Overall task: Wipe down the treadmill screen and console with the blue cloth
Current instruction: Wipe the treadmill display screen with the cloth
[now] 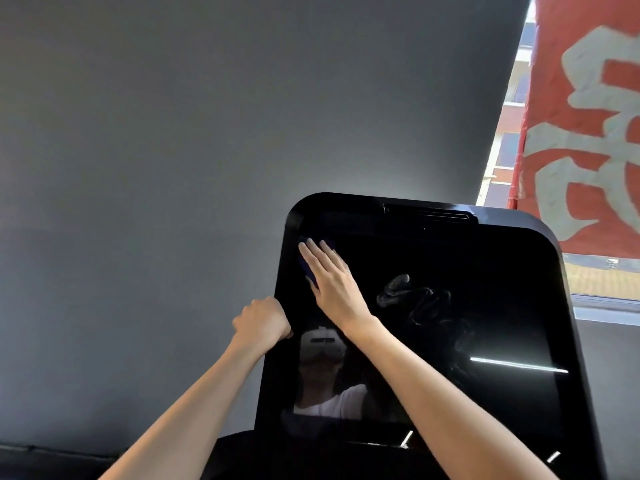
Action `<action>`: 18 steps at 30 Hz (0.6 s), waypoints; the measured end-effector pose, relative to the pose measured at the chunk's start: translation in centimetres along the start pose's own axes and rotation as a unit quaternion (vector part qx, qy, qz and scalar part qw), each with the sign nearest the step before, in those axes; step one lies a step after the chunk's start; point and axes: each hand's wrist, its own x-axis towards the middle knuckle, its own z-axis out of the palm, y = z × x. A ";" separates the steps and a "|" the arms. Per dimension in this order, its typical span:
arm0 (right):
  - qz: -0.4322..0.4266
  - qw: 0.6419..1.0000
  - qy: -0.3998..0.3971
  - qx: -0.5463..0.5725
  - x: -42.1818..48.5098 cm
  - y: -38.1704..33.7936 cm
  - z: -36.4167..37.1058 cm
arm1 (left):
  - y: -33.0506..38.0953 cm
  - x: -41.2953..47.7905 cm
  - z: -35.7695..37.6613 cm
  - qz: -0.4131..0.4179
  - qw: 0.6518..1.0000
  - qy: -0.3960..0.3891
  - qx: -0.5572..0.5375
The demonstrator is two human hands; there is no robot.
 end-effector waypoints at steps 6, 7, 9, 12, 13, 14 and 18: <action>0.198 0.975 0.104 -0.011 0.0 4.0 -3.0 | 0.4 0.2 -0.1 -0.007 1.000 -0.010 0.008; 0.211 0.970 0.123 0.005 0.0 2.8 -2.3 | 0.5 0.2 -0.2 -0.007 1.000 -0.010 0.009; 0.170 0.977 0.121 0.039 -0.5 -0.1 -0.6 | 0.8 0.1 -0.3 -0.002 1.000 -0.010 0.026; 0.018 0.999 0.017 0.030 -3.2 -2.1 0.3 | 0.9 -0.1 -0.5 -0.006 0.998 -0.022 0.053; -0.010 1.000 0.002 0.022 -3.5 -1.1 -0.3 | 1.0 -0.2 -0.7 -0.011 0.998 -0.027 0.055; -0.017 1.000 0.005 0.014 -3.6 0.1 -0.9 | 1.0 -0.3 -0.9 -0.015 0.998 -0.031 0.054; 0.195 0.973 0.121 -0.004 -3.5 5.4 -3.7 | 0.6 -0.3 -0.8 -0.011 0.999 -0.032 0.043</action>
